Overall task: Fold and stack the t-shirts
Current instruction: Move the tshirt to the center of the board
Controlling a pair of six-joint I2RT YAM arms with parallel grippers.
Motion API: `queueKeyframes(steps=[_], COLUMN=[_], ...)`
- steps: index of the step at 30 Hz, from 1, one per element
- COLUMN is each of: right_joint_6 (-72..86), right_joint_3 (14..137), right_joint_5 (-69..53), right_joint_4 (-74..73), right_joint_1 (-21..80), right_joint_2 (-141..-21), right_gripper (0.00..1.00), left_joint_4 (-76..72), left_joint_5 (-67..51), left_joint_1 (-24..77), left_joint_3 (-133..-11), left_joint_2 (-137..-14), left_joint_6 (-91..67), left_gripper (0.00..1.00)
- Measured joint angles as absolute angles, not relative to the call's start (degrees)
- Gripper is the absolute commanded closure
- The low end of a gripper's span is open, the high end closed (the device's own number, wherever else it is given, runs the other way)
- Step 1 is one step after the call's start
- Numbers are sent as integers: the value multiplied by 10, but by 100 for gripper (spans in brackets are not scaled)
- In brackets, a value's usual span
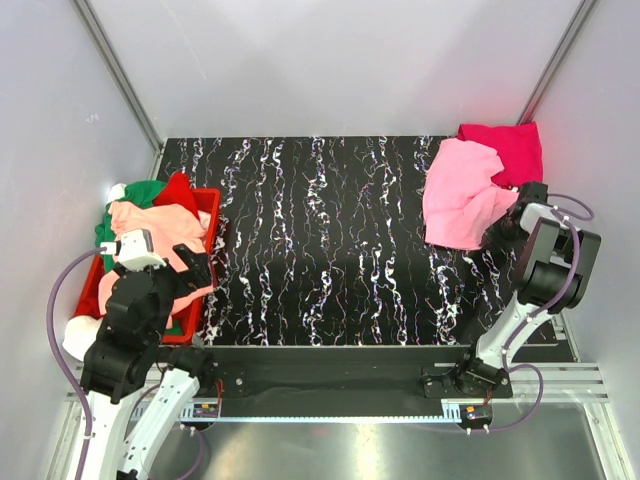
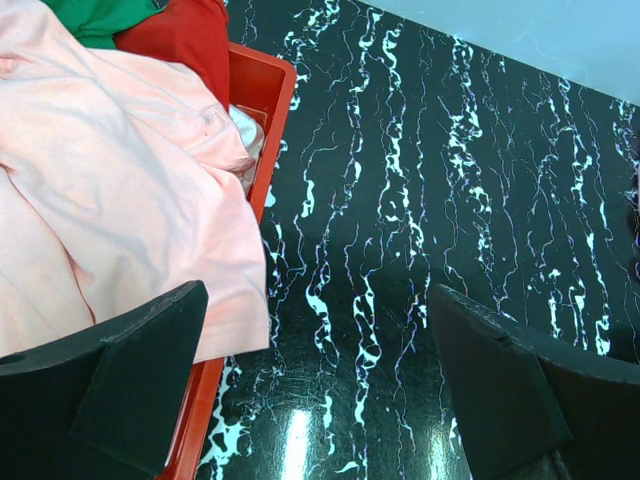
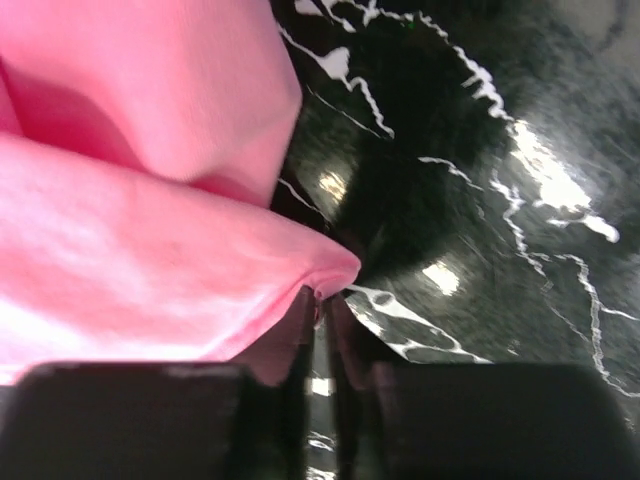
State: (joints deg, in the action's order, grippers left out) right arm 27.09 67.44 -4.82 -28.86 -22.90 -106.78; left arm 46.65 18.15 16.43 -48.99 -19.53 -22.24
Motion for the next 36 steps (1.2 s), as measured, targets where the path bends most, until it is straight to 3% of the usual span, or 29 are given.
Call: queueKeyframes(steps=[2, 10, 15, 16, 18, 19, 20, 23, 29, 32, 36], right_joint_6=[275, 281, 317, 332, 361, 375, 384, 394, 387, 370, 349], right_joint_3=[678, 680, 706, 725, 765, 783, 794, 804, 752, 724, 674], right_joint_5=[-55, -80, -65, -65, -70, -73, -79, -90, -25, 5, 7], right_joint_4=[-282, -284, -353, -355, -352, -349, -345, -351, -428, -453, -449], right_joint_1=[-229, -201, -16, 41, 133, 175, 206, 241, 231, 206, 98], right_joint_2=[-1074, -1070, -946, -915, -866, -848, -834, -823, -829, -813, -782], right_gripper=[100, 100, 100, 88, 37, 26, 8, 0, 0, 0, 0], left_joint_4=[467, 467, 467, 466, 467, 467, 467, 467, 464, 462, 434], left_joint_5=[182, 182, 182, 182, 182, 182, 182, 182, 143, 103, 64], left_joint_1=[164, 164, 161, 160, 157, 157, 157, 157, 156, 156, 192], left_joint_3=[-490, -490, -490, -490, -490, -490, -490, -490, -490, -496, -504], left_joint_2=[-195, -196, -196, -196, -196, -196, -196, -196, -232, -306, -453], left_joint_6=[-222, -222, -222, -222, -222, -222, -222, -222, -216, -215, -229], left_gripper=[1, 1, 1, 1, 1, 1, 1, 1, 2, 3, 5])
